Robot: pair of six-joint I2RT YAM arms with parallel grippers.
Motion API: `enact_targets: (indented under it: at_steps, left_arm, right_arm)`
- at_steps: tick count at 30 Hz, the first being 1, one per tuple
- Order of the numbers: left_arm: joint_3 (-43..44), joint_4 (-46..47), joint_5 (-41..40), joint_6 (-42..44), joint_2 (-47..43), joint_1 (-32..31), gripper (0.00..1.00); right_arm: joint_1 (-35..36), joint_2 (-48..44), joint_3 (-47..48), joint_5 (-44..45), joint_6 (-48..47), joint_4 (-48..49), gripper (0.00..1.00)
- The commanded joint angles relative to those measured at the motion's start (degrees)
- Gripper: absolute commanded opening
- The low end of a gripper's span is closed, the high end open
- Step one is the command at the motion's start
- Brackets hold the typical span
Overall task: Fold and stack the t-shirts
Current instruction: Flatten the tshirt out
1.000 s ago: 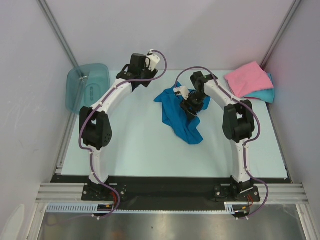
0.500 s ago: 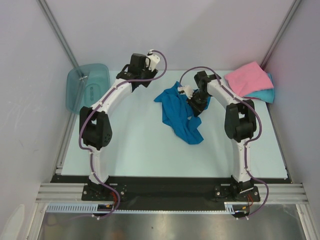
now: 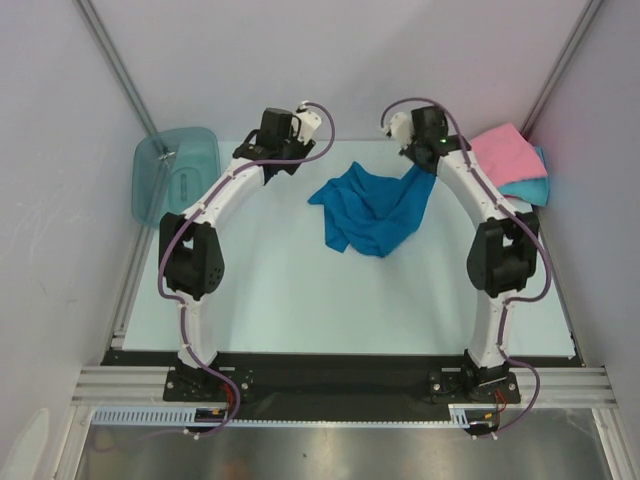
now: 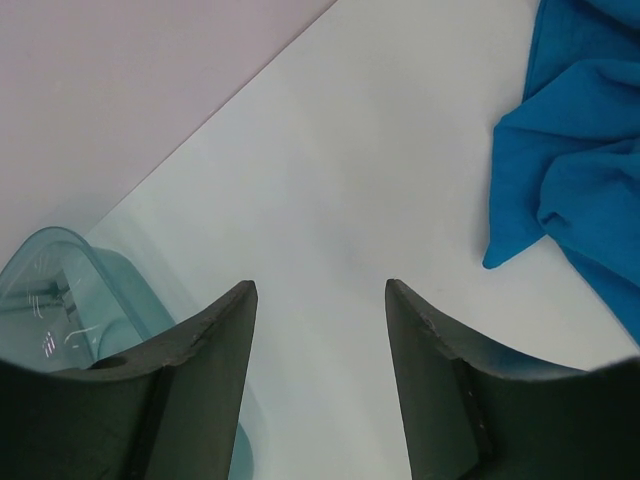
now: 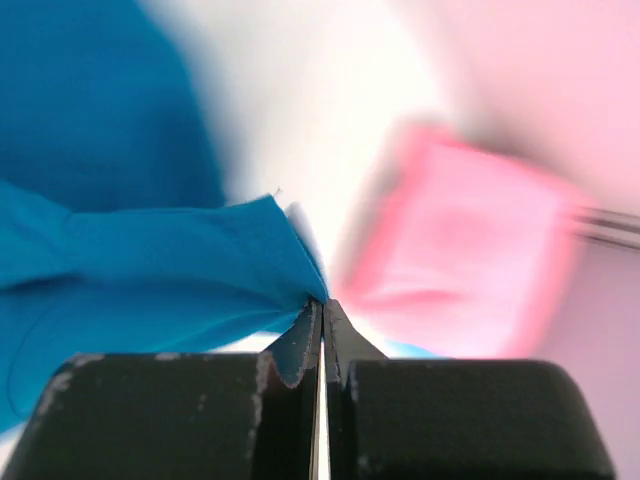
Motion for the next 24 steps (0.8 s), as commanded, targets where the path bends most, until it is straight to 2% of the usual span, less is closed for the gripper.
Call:
enact_targets:
  at_steps: [1, 4, 5, 7, 13, 15, 16, 18, 24]
  left_arm:
    - [0.8, 1.6, 2.1, 0.6, 0.1, -0.3, 0.60]
    - [1.5, 1.6, 3.5, 0.5, 1.1, -0.5, 0.61]
    - [1.8, 1.6, 3.7, 0.6, 1.5, -0.6, 0.61]
    - [2.9, 1.5, 4.4, 1.0, 2.8, -1.0, 0.63]
    - [6.6, -0.6, 10.3, 3.9, 6.0, -1.9, 0.71]
    - [7.5, -1.0, 14.5, 4.5, 6.4, -1.9, 0.75]
    - [7.8, -1.4, 16.0, 4.6, 6.9, -1.9, 0.83]
    - [8.7, -1.5, 20.7, 4.8, 7.6, -2.1, 0.91]
    - [12.3, -0.1, 29.7, 0.4, 12.0, -3.2, 0.92]
  right_arm:
    - [-2.6, -9.1, 1.5, 17.4, -8.7, 20.8, 0.00]
    - [-3.3, -12.7, -7.2, 23.0, -16.1, 39.5, 0.00]
    - [-3.7, -13.1, -9.2, 24.4, -20.4, 43.3, 0.00]
    - [-5.4, -13.9, -12.9, 26.6, -21.9, 47.3, 0.00]
    - [-8.4, -16.5, -18.0, 28.6, -27.0, 54.3, 0.00]
    - [-8.7, -17.1, -17.9, 28.3, -27.0, 53.9, 0.00]
    - [-8.6, -17.2, -17.9, 28.3, -27.0, 53.6, 0.00]
    - [-8.4, -17.4, -18.1, 28.5, -27.2, 53.9, 0.00]
    - [-6.6, -18.5, -19.4, 28.5, -25.8, 51.0, 0.00]
